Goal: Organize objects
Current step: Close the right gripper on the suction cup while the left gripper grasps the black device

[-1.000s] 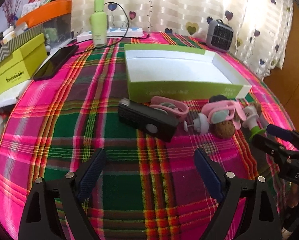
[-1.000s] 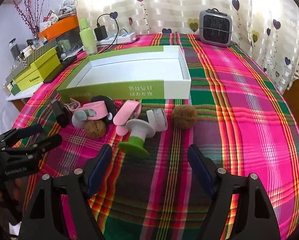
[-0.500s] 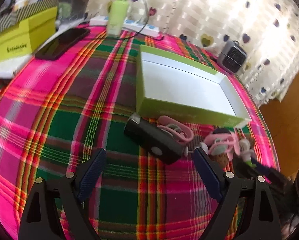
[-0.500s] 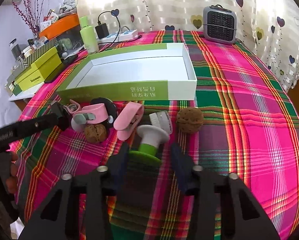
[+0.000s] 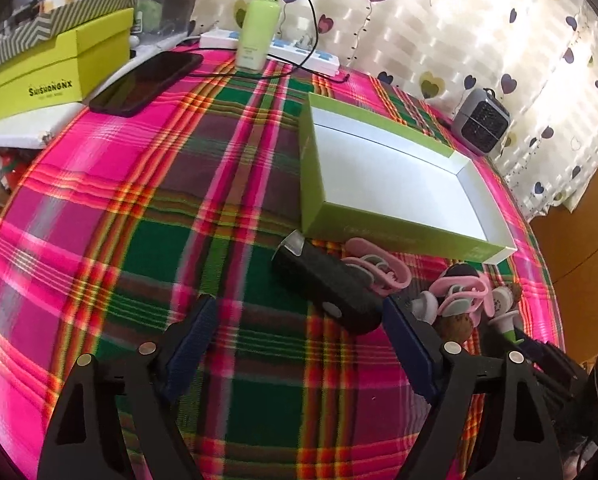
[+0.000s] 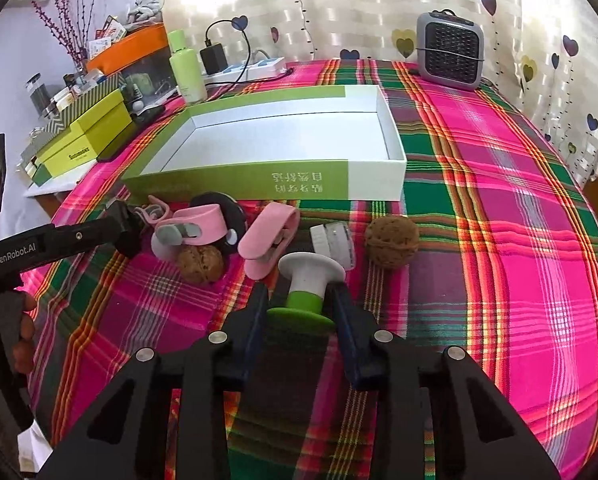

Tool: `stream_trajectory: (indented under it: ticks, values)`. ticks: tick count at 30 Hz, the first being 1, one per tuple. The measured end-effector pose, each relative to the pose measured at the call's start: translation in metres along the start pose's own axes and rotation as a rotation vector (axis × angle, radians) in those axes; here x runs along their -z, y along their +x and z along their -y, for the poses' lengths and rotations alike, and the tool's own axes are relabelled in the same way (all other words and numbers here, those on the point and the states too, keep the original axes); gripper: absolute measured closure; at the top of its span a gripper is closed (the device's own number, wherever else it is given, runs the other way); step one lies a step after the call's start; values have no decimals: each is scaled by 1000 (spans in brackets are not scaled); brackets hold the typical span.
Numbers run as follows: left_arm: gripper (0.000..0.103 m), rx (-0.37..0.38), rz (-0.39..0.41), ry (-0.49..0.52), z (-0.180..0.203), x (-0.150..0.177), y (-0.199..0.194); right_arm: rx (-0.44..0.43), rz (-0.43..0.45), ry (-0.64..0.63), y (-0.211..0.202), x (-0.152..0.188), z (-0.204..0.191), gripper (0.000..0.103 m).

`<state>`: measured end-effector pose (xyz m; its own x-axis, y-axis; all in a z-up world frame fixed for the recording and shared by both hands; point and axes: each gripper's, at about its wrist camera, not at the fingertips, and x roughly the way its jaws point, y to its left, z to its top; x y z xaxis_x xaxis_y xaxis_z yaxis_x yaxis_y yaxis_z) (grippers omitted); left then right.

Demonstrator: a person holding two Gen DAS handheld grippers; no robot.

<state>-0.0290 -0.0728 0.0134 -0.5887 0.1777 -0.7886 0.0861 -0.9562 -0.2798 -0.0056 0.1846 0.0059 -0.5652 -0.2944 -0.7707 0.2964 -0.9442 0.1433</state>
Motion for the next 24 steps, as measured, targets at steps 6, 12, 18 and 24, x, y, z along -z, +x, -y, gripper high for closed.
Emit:
stream_trajectory:
  ticks: [6,12,18,24]
  values:
    - [20,-71,-3,5,-17,5,-5,-13,0,6,0,1,-1,69]
    - [22,-57,6,-29,-22,0,-7,-19,-1,11,0,0,-1,69]
    - [22,-30,22,-23,-2,-12,-3,-20,2,15,1,0,0,69]
    - [22,-30,-17,-5,8,-13,11,-19,1,10,2,-1,1,69]
